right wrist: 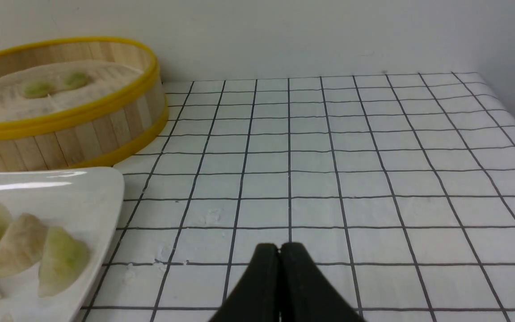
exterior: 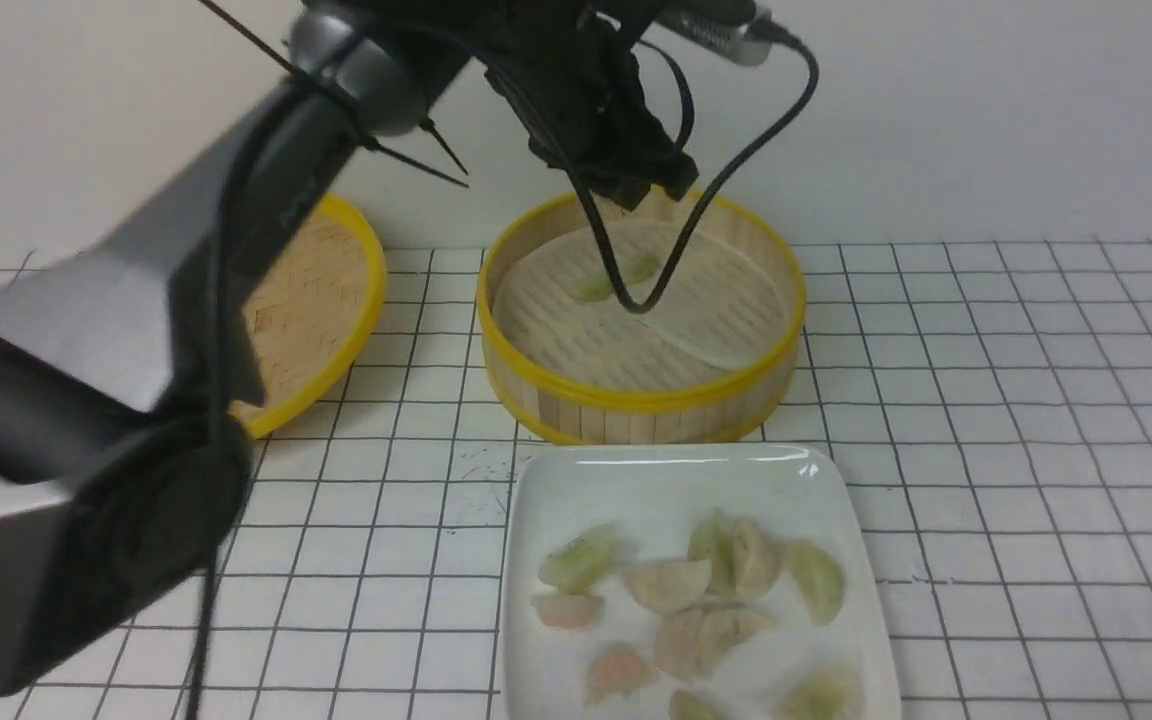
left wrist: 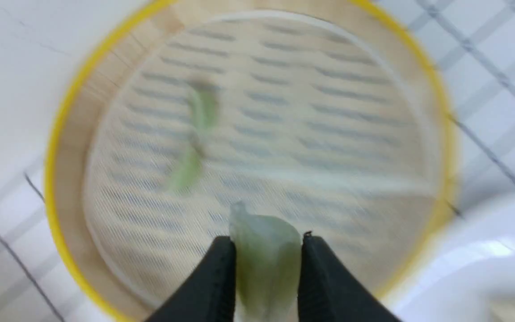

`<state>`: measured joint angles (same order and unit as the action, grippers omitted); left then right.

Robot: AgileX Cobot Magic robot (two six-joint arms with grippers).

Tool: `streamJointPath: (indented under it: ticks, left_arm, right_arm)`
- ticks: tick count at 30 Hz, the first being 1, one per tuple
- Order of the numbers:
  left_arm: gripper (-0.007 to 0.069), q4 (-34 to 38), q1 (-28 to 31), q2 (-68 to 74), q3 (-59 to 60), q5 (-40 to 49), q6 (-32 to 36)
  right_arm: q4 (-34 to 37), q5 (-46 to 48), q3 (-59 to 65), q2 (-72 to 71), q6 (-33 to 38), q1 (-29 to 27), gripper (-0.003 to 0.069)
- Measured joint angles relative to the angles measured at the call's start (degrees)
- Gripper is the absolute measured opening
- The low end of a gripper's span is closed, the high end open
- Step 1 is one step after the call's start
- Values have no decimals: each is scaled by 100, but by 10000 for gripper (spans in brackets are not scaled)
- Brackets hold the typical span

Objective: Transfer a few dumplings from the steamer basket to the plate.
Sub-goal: Use the left arm to put the dumpling into the plate

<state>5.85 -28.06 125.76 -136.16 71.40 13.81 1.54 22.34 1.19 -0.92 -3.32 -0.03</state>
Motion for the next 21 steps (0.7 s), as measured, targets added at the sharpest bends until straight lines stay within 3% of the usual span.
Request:
streamJointPath:
  ticks: [5,7,8,9,10,15,21]
  left_arm:
    - [154,337,-100,-2138,3352,-18,-76]
    - [154,524,-179,-2510,4075,-204,-76]
    - [154,799,-356,-2897,5020,-742,-24]
    - [154,824,-378,-2927,5114,-912,1]
    - [154,964,-576,-3060,5738,-1664,158]
    - [154,1045,-880,-2625,6271,-2999,351]
    - [173,968,-880,-1790,5636,-3034,213]
  right_arm:
    - [0,0,0,0,0,0,-15]
    - [0,0,0,0,0,0,-15]
    - [0,0,0,0,0,0,-15]
    - [0,0,0,0,0,0,-15]
    - [0,0,0,0,0,0,-15]
    - [0,0,0,0,0,0,-15]
    - [0,0,0,0,0,0,-15]
